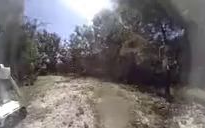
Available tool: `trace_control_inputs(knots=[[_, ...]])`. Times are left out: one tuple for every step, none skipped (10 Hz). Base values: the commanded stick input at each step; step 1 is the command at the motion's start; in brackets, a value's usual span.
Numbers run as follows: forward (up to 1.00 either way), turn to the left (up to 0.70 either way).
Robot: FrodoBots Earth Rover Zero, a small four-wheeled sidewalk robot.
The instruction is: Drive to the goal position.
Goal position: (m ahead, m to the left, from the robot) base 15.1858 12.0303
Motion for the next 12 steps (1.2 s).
trace_control_inputs(knots=[[0.85,0.00],[0.85,0.00],[0.85,0.34],[0.85,0.34],[0.85,0.25],[0.85,0.00],[0.85,0.00],[0.85,0.00],[0.85,0.00],[0.85,0.00],[0.85,0.00],[0.85,0.00]])
